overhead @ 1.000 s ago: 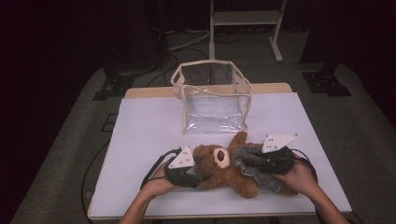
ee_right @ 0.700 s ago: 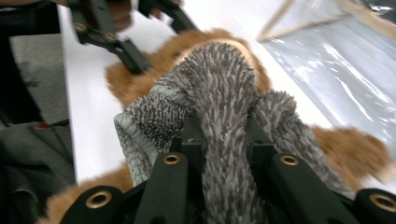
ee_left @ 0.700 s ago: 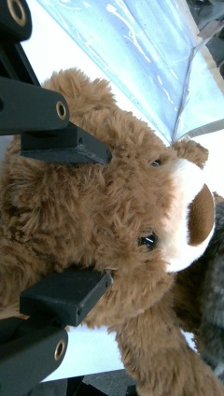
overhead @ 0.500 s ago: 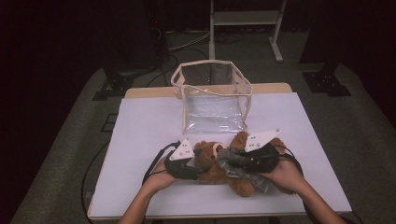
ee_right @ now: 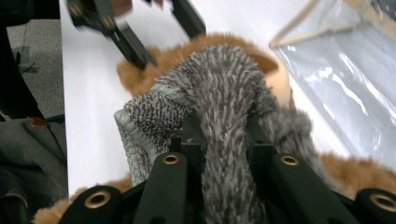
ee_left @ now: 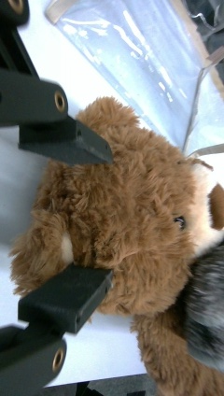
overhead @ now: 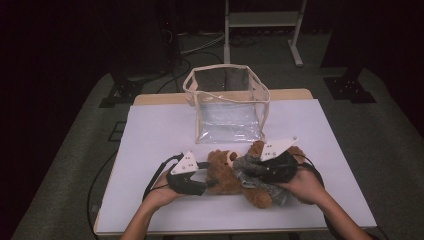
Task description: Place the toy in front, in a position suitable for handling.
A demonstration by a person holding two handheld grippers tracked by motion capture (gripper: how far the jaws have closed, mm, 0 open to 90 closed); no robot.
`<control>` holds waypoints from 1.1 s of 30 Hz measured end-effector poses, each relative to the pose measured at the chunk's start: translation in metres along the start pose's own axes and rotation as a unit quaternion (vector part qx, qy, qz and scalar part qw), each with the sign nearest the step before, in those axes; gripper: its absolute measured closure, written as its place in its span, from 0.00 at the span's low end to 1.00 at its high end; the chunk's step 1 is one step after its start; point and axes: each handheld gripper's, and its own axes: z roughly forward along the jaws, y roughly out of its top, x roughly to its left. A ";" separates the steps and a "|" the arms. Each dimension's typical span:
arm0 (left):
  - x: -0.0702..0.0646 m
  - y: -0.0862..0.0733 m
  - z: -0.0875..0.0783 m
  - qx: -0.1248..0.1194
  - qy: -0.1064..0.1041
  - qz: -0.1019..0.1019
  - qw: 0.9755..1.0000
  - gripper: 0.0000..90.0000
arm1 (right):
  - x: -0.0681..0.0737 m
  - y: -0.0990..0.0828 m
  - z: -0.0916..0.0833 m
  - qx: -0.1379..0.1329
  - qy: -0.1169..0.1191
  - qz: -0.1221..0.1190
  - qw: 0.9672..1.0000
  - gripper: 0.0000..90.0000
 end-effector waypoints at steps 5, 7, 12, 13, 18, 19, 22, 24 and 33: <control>0.002 -0.001 0.005 -0.007 -0.011 -0.010 1.000 0.51 | 0.005 0.025 0.015 0.000 0.011 -0.025 1.000 0.83; 0.002 -0.002 0.006 -0.012 -0.015 -0.015 1.000 0.52 | 0.006 0.033 0.021 -0.006 0.021 -0.027 0.999 0.82; 0.001 -0.002 0.006 -0.012 -0.016 -0.010 1.000 0.51 | 0.014 0.046 0.040 -0.002 0.043 -0.045 0.998 0.82; 0.001 -0.003 0.006 -0.011 -0.016 -0.008 1.000 0.51 | 0.016 0.046 0.043 0.005 0.046 -0.051 0.998 0.82; -0.004 -0.003 0.008 -0.014 -0.020 -0.001 1.000 0.51 | 0.013 0.041 0.032 0.002 0.047 -0.049 0.998 0.82; -0.005 -0.002 0.008 -0.014 -0.022 -0.001 1.000 0.51 | 0.011 0.041 0.030 0.001 0.044 -0.045 0.998 0.82; -0.008 -0.002 0.008 -0.008 -0.027 0.010 1.000 0.51 | 0.006 0.048 0.030 0.000 0.038 -0.041 0.998 0.82; -0.010 -0.003 0.008 -0.009 -0.028 0.013 0.999 0.51 | 0.001 0.054 0.034 0.004 0.038 -0.045 0.998 0.82; -0.015 -0.003 0.003 -0.001 -0.033 0.035 0.999 0.47 | -0.027 0.058 0.051 0.014 0.053 0.001 0.999 0.82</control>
